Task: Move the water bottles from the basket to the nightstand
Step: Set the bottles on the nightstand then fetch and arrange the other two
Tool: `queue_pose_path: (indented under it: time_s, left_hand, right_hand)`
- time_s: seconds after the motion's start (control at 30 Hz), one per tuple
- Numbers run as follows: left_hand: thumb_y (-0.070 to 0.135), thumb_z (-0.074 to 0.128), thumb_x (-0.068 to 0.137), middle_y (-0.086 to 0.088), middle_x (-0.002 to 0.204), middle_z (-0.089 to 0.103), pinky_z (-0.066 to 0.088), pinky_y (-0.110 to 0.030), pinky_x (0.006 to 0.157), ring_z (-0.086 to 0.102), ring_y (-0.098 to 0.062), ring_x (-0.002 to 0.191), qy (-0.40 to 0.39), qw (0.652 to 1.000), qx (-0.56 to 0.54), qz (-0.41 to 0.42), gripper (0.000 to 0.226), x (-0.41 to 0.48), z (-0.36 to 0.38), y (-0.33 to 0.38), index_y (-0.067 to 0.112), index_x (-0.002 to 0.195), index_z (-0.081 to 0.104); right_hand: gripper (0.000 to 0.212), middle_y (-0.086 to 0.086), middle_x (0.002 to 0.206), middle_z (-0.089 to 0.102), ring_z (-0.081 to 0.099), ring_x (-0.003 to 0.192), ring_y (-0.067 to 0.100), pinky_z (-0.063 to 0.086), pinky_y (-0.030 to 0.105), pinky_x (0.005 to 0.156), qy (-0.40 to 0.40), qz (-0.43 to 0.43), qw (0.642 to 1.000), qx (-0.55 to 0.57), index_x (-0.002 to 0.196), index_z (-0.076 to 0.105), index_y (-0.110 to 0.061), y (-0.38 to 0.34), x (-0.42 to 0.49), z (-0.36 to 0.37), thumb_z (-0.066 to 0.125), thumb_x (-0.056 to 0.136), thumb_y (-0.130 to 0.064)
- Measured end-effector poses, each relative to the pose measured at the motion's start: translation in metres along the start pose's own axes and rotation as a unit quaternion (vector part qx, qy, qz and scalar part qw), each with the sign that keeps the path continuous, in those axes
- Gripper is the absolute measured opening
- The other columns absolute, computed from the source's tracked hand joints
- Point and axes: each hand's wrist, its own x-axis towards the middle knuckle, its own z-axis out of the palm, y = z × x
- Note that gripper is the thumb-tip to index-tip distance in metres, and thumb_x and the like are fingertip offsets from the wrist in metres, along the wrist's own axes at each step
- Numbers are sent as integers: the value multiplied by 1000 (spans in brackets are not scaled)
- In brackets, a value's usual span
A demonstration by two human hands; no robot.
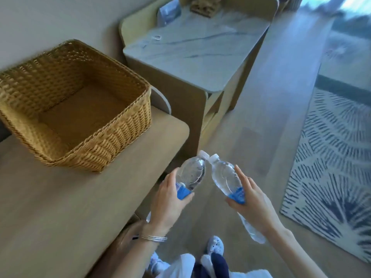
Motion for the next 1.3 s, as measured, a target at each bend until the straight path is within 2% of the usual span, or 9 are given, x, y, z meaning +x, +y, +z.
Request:
queue_pose_path:
  time_s: [0.17, 0.27, 0.4, 0.63, 0.77, 0.93, 1.03, 1.13, 1.3]
  left_hand:
    - [43, 71, 78, 12, 141, 40, 45, -29, 100, 42, -7, 127, -62, 994, -75, 54, 82, 8, 77, 83, 30, 144, 24]
    - [44, 66, 82, 11, 146, 31, 38, -21, 101, 35, -6, 130, -100, 987, -67, 104, 90, 12, 106, 126, 30, 150, 10]
    - [47, 60, 85, 10, 147, 29, 39, -28, 103, 35, -8, 126, -126, 975, -32, 179, 89, 26, 132, 167, 32, 150, 0]
    - [44, 64, 84, 9, 145, 29, 39, -26, 104, 36, -7, 127, -178, 962, -33, 206, 87, 66, 172, 216, 28, 148, 8]
    - [43, 65, 84, 10, 144, 29, 28, -19, 102, 33, -8, 130, -197, 957, -32, 212, 86, 97, 203, 237, 27, 148, 9]
    - [46, 62, 84, 4, 143, 35, 35, -23, 102, 37, -11, 129, -214, 941, -11, 262, 85, 166, 241, 281, 21, 149, 13]
    - [46, 64, 83, 2, 142, 37, 38, -24, 100, 40, -13, 127, -207, 937, -20, 280, 86, 218, 255, 320, 19, 149, 15]
    - [46, 65, 81, 5, 140, 39, 46, -29, 98, 43, -12, 124, -207, 933, -59, 288, 86, 264, 266, 360, 22, 149, 17]
    - [41, 69, 80, 7, 132, 45, 50, -28, 93, 49, -10, 116, -209, 925, -72, 308, 83, 319, 292, 404, 24, 147, 23]
  right_hand:
    - [90, -13, 127, 44, 46, 97, 6, 38, 20, 72, 36, 63, 997, 28, 143, 2, -47, 81, -25, -49, 67, 81, -39]
    - [92, -11, 130, 44, 46, 100, 6, 36, 20, 69, 51, 94, 994, 17, 143, 1, -46, 116, -36, -76, 68, 81, -39]
    - [92, -6, 128, 47, 46, 97, 6, 38, 19, 68, 91, 126, 988, 19, 145, 4, -40, 149, -49, -107, 69, 80, -41]
    - [90, -7, 130, 46, 50, 102, 8, 44, 23, 80, 154, 180, 968, 84, 146, 10, -38, 186, -43, -135, 70, 79, -37]
    - [90, -9, 140, 41, 43, 119, 5, 38, 22, 93, 173, 219, 953, 122, 148, 12, -34, 211, -24, -141, 70, 80, -36]
    - [88, -8, 149, 30, 29, 134, 5, 26, 19, 104, 186, 263, 932, 168, 149, 9, -26, 250, 36, -167, 68, 83, -34]
    - [87, -3, 149, 30, 31, 134, 9, 27, 19, 101, 203, 280, 923, 166, 149, 10, -23, 271, 81, -200, 66, 84, -34]
    - [87, -4, 150, 28, 28, 131, 3, 24, 17, 101, 233, 274, 921, 152, 149, 8, -23, 290, 122, -237, 65, 85, -35]
    - [88, 4, 146, 35, 40, 130, 18, 35, 26, 101, 272, 294, 905, 145, 148, 10, -20, 324, 165, -278, 64, 83, -42]
